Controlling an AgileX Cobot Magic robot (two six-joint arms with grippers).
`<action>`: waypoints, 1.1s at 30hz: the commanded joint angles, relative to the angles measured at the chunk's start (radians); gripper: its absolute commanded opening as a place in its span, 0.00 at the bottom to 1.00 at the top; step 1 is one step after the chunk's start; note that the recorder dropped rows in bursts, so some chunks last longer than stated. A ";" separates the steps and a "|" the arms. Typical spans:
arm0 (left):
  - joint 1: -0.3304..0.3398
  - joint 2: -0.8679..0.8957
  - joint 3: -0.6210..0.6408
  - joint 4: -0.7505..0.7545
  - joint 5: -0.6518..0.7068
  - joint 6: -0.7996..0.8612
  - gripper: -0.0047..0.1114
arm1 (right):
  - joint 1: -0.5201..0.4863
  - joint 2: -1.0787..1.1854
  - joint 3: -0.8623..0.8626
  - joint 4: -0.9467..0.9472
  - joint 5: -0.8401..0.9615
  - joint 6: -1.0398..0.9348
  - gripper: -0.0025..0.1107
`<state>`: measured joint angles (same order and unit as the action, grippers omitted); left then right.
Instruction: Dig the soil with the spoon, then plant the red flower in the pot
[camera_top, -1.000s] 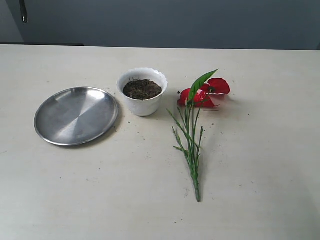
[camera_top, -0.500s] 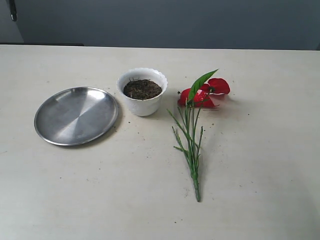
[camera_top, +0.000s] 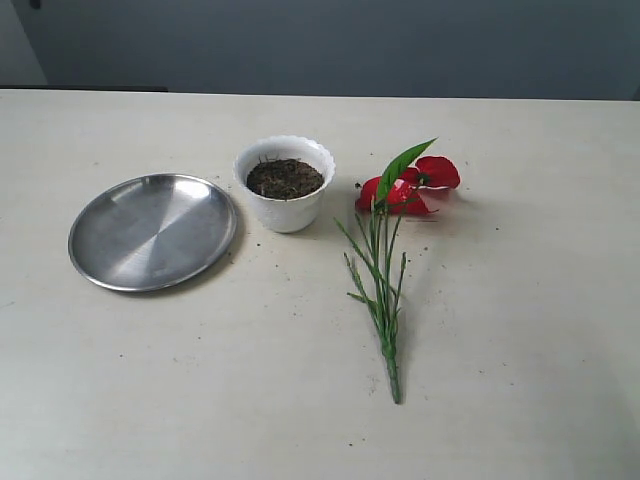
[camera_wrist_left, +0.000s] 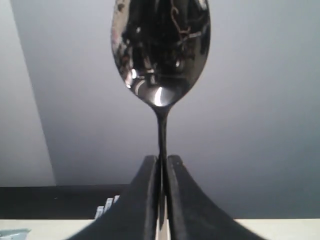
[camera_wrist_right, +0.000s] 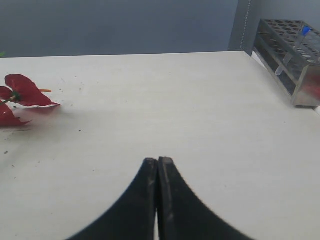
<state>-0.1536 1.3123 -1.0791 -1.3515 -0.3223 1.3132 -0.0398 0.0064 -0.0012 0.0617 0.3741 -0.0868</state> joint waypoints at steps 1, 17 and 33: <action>0.000 -0.008 -0.006 0.237 0.107 -0.277 0.04 | -0.006 -0.006 0.001 -0.001 -0.012 -0.001 0.02; 0.091 -0.008 -0.006 1.075 0.398 -1.170 0.04 | -0.006 -0.006 0.001 -0.001 -0.012 -0.001 0.02; 0.091 -0.008 -0.006 1.236 0.547 -1.392 0.04 | -0.006 -0.006 0.001 -0.001 -0.012 -0.001 0.02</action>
<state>-0.0665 1.3123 -1.0791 -0.1228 0.2087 -0.0678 -0.0398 0.0064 -0.0012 0.0617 0.3741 -0.0868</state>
